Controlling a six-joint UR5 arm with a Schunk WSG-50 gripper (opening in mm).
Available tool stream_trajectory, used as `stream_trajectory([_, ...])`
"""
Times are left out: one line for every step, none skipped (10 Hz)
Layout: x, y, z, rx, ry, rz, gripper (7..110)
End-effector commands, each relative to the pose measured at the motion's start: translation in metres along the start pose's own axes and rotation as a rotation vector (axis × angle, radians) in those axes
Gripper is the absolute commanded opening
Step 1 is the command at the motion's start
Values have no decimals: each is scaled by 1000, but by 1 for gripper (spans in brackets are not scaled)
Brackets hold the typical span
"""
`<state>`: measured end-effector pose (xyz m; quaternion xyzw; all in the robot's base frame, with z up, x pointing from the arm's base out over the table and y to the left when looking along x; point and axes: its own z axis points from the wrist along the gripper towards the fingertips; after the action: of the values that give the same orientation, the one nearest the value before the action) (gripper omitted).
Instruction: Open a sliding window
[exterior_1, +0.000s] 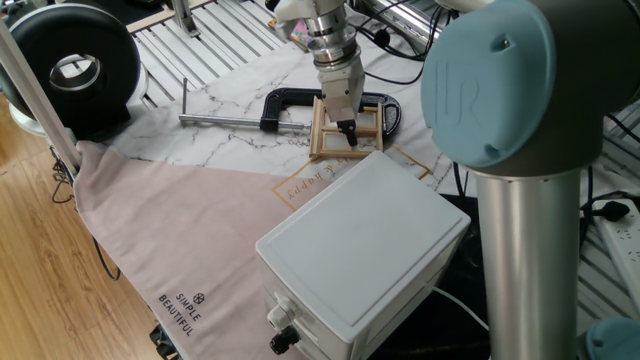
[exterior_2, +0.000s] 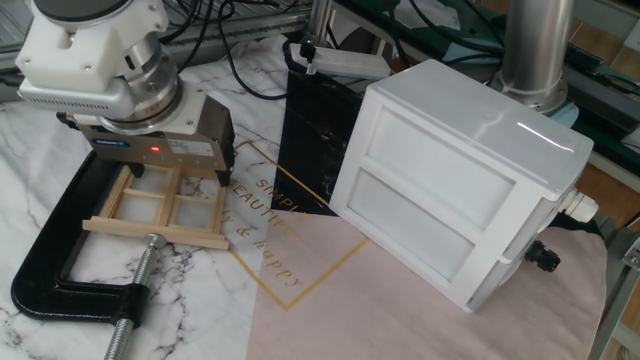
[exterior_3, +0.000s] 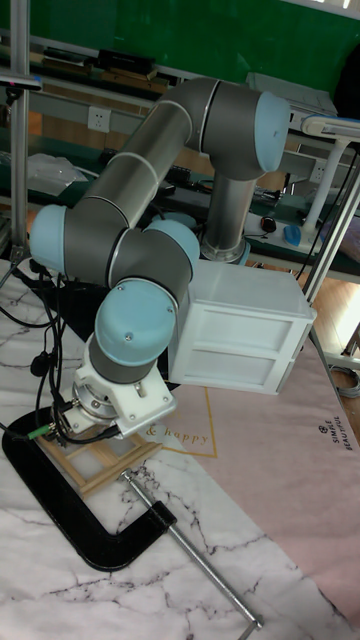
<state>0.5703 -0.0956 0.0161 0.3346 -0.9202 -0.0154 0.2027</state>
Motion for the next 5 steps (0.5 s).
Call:
stream_trajectory([-6,2,1,-17,-16,-3,22])
stream_trajectory([-7,1,2,-16,-15,-3,22])
stream_trajectory([-7,0,2,-16,-11,-2,44])
stream_trajectory([-5,1,3,-19,-3,0,44])
stream_trajectory([-4,2,3,-25,2,1,44])
